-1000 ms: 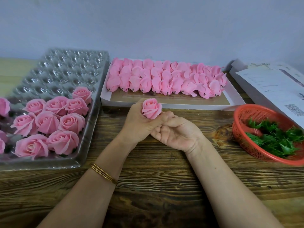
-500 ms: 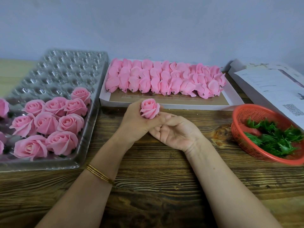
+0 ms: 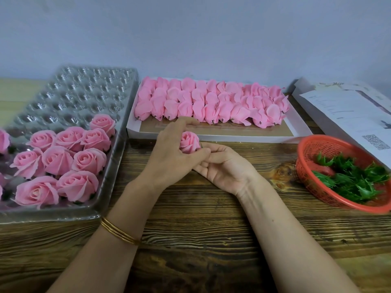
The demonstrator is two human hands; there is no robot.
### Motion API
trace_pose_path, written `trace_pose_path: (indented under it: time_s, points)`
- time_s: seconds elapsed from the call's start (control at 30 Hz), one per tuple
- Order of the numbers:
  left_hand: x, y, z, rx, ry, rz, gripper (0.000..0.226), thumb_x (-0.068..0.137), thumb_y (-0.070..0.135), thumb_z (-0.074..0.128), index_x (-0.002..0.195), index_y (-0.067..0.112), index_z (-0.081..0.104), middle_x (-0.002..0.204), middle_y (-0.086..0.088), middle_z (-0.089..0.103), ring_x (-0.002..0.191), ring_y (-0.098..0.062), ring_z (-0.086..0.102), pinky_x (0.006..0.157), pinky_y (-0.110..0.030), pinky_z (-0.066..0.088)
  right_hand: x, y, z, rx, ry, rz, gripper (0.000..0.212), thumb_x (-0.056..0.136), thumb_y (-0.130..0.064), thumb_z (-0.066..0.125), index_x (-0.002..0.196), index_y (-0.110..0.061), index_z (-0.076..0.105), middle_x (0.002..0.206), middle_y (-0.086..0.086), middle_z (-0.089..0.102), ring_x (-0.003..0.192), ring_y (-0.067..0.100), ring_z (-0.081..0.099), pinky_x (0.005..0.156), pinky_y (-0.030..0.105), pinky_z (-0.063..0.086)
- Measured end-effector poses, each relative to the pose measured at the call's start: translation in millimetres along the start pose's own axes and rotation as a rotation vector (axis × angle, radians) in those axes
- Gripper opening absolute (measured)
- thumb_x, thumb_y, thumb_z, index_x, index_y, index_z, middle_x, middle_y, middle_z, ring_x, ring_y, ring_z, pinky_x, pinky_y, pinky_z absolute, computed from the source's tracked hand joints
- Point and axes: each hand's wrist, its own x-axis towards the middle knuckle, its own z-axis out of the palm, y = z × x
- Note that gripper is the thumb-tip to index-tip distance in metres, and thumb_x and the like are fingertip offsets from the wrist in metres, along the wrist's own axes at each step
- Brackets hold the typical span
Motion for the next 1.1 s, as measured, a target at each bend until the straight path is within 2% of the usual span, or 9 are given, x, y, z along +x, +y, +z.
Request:
trace_pose_path:
  time_s: [0.07,0.13,0.3,0.43,0.67,0.8,0.97,1.03,1.1]
  points:
    - [0.6,0.0,1.9,0.092,0.015,-0.012,0.049,0.079,0.033,0.077,0.121,0.032,0.053,0.114,0.004,0.053,0.112,-0.018,0.051,0.094,-0.035,0.045,-0.4,0.6,1.9,-0.038,0.016,-0.037,0.026,0.078,0.012,0.053,0.081,-0.003,0.074,0.078,0.008,0.073,0.084,0.019,0.072,0.092,0.032,0.056]
    - [1.0,-0.2,3.9,0.151,0.047,-0.024,0.044,0.079,0.035,0.075,0.117,0.031,0.054,0.113,0.002,0.051,0.110,-0.019,0.050,0.090,-0.032,0.043,-0.2,1.6,2.4,-0.056,0.039,-0.066,0.031,0.077,0.015,0.052,0.079,-0.004,0.077,0.090,0.013,0.074,0.090,0.022,0.073,0.086,0.031,0.058]
    - [3.5,0.9,5.2,0.231,0.056,-0.053,0.039,0.080,0.041,0.073,0.112,0.034,0.051,0.109,0.003,0.048,0.101,-0.015,0.050,0.072,-0.014,0.033,0.1,3.0,3.6,-0.097,0.065,-0.102,0.035,0.086,0.023,0.042,0.095,0.002,0.069,0.092,0.013,0.075,0.088,0.021,0.073,0.079,0.027,0.059]
    - [5.8,3.1,3.9,0.275,0.013,-0.083,0.032,0.083,0.045,0.069,0.106,0.034,0.050,0.099,0.009,0.046,0.089,-0.008,0.050,0.065,-0.016,0.031,-0.8,3.6,5.7,-0.100,0.066,-0.113,0.036,0.084,0.025,0.042,0.095,0.002,0.069,0.086,0.012,0.075,0.082,0.018,0.074,0.072,0.023,0.058]
    - [12.4,6.1,1.5,0.434,-0.040,-0.103,0.026,0.086,0.050,0.065,0.091,0.031,0.048,0.091,0.011,0.054,0.081,-0.003,0.047,0.059,-0.022,0.029,-2.0,3.9,6.8,-0.101,0.075,-0.111,0.033,0.084,0.024,0.046,0.097,0.003,0.068,0.088,0.012,0.075,0.085,0.019,0.073,0.082,0.029,0.060]
    - [13.5,6.5,1.5,0.457,-0.075,-0.144,0.025,0.087,0.048,0.064,0.089,0.031,0.047,0.087,0.012,0.055,0.079,-0.005,0.049,0.060,-0.027,0.032,-1.7,5.0,7.4,-0.116,0.101,-0.111,0.032,0.085,0.024,0.046,0.104,0.007,0.065,0.089,0.013,0.074,0.086,0.020,0.072,0.090,0.031,0.057]
    - [14.9,7.7,-0.6,0.442,-0.104,-0.191,0.024,0.085,0.044,0.065,0.090,0.028,0.049,0.086,0.011,0.054,0.078,-0.007,0.051,0.059,-0.026,0.035,-3.6,4.9,11.5,-0.113,0.121,-0.105,0.031,0.085,0.026,0.046,0.099,0.005,0.064,0.081,0.011,0.075,0.078,0.018,0.073,0.076,0.026,0.060]
    - [15.4,9.5,-0.4,0.419,-0.111,-0.203,0.023,0.085,0.041,0.066,0.091,0.026,0.051,0.086,0.011,0.054,0.079,-0.012,0.055,0.063,-0.030,0.045,-3.6,5.1,12.8,-0.095,0.139,-0.106,0.031,0.084,0.027,0.047,0.095,0.004,0.065,0.078,0.011,0.074,0.075,0.018,0.074,0.071,0.024,0.060]
    - [15.0,11.8,0.1,0.370,-0.102,-0.231,0.022,0.084,0.038,0.068,0.092,0.024,0.053,0.086,0.010,0.054,0.080,-0.017,0.060,0.072,-0.041,0.057,-3.5,5.4,13.6,-0.089,0.153,-0.110,0.029,0.083,0.026,0.049,0.094,0.003,0.064,0.076,0.011,0.074,0.073,0.018,0.074,0.070,0.024,0.060]
